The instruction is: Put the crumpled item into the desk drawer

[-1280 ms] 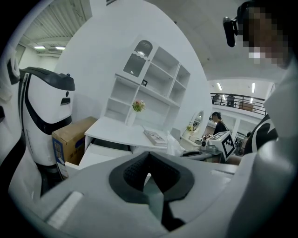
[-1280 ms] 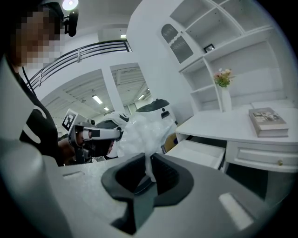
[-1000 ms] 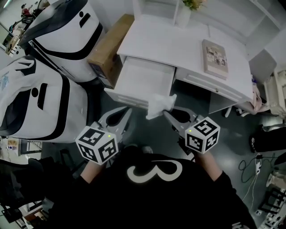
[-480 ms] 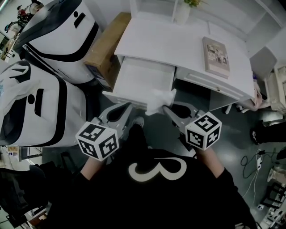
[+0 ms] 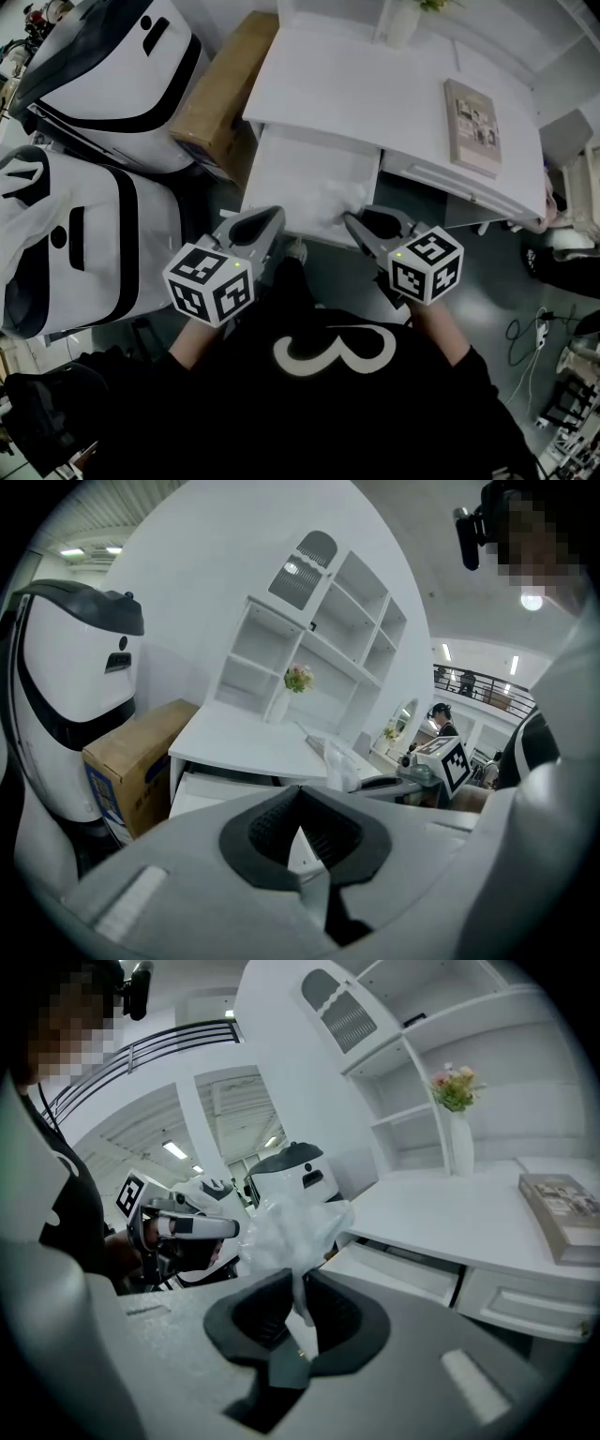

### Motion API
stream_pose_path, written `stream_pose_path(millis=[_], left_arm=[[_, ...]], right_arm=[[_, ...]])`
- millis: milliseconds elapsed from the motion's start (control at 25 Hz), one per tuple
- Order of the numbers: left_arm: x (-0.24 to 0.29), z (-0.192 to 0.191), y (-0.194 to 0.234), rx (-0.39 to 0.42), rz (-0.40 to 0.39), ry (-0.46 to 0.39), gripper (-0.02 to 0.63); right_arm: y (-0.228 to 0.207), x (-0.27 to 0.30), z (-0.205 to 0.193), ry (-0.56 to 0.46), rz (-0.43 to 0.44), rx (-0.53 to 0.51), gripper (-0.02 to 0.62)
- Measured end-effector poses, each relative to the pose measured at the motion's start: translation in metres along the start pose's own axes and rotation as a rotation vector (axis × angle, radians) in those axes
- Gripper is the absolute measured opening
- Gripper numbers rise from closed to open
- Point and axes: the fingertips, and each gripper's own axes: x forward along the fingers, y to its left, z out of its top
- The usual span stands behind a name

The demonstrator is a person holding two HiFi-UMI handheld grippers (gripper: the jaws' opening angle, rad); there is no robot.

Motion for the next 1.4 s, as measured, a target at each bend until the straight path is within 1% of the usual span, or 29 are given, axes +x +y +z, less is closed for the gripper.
stream_pose_path(millis=[240,560,800,1160,1400], left_arm=[[0.024,0.01,0.04,-0.026,-0.012,0.042,0.009],[0.054,0.004,0.085,-0.068,-0.009,0.107,0.009],[0.071,0.002,0.11,-0.09,-0.007,0.136,0.009],[0.086,-0.005,0.139,-0.116,0.001,0.165,0.009],[0.088,-0.008,0.156,-0.134,0.023,0.151,0.009]], right_arm=[[-0.027,0.047,0.01,0.048,-0.012,0.021,0.052],[-0.066,0.103,0.003,0.132,-0.03,0.044,0.053],[-0.089,0.142,-0.015,0.21,-0.034,0.068,0.054],[-0.118,0.192,-0.052,0.333,-0.047,0.118,0.054],[-0.136,0.219,-0.082,0.397,-0.076,0.171,0.054]])
